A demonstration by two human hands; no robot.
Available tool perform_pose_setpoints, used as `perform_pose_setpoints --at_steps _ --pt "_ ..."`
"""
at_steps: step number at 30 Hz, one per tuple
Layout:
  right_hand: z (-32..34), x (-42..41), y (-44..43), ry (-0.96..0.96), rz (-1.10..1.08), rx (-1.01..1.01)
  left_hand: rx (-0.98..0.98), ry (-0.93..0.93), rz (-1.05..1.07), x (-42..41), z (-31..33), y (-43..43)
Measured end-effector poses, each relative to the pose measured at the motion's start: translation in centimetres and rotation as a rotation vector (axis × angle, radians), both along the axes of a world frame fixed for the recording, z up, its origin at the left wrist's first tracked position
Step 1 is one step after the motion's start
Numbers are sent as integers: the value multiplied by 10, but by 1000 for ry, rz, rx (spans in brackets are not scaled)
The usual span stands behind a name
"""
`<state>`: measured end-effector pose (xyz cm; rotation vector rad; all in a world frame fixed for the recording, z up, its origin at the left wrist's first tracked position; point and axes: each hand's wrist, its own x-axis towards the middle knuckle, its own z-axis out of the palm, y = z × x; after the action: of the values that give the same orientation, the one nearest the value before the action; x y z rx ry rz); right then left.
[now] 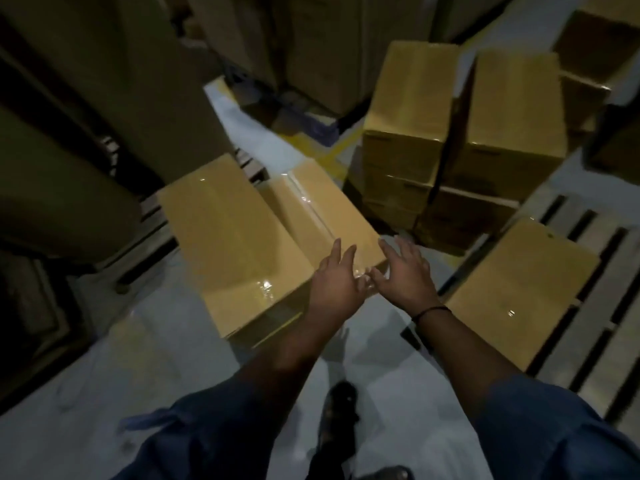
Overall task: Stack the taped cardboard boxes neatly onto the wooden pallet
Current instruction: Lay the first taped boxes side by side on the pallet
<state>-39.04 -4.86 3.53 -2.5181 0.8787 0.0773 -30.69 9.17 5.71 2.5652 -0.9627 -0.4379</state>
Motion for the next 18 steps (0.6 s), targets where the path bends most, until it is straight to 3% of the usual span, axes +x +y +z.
perform_pose_setpoints --at_steps 9,18 --pt "16 136 99 -15 302 14 35 -5 424 102 -6 145" --pt "-18 224 125 44 386 -24 101 106 637 171 -50 196"
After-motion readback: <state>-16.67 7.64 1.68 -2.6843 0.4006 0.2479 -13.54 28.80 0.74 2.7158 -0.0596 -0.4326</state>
